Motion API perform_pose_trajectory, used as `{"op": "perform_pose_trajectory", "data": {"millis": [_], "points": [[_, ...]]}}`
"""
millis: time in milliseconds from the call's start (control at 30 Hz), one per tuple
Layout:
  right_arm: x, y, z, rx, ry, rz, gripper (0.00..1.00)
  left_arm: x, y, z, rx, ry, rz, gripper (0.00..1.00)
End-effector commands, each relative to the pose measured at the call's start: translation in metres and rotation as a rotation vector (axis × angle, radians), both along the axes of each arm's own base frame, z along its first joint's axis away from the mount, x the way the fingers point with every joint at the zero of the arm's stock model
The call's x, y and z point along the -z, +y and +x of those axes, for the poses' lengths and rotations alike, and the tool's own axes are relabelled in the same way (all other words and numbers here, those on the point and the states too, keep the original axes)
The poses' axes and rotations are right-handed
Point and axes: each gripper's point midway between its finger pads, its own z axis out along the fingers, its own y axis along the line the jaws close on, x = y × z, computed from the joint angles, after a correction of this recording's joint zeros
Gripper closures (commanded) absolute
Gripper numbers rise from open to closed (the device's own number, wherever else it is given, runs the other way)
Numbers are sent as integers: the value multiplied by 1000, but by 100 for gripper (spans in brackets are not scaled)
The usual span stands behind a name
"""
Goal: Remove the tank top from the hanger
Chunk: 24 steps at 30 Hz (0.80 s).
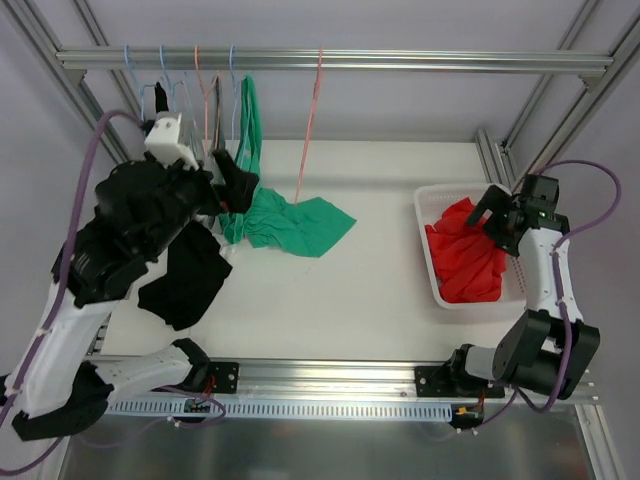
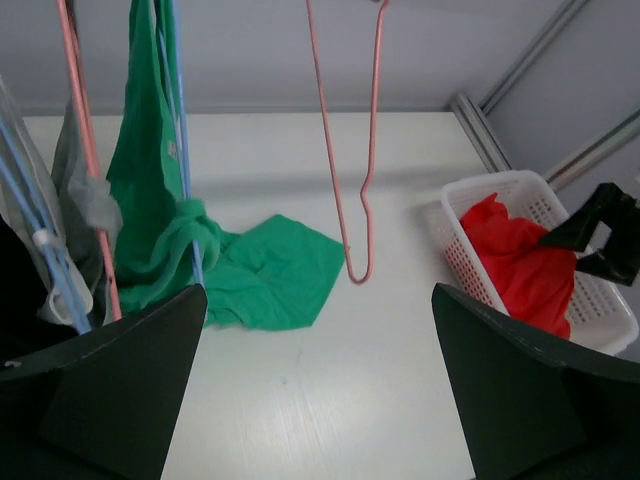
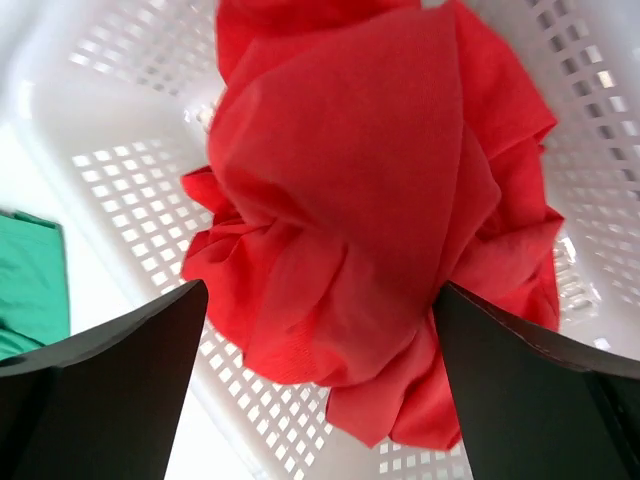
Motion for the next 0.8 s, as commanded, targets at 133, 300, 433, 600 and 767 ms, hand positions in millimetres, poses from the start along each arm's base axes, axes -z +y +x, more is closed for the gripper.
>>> {"op": "perform_pose_trajectory", "data": {"millis": [133, 300, 433, 600, 767], "points": [[-172, 3, -33, 38, -500, -146, 1, -3, -8, 53, -124, 80, 203, 1], [-196, 55, -54, -149, -683, -3, 0, -9, -4, 84, -201, 79, 294, 1], [-193, 83, -63, -257, -707, 106, 1, 4, 11, 112, -251, 128, 330, 2], [-194, 95, -73, -305, -737, 143, 0, 34, 12, 143, -229, 208, 341, 5], [-195, 107, -78, -350, -757, 188, 1, 61, 6, 179, -184, 285, 334, 36]]}}
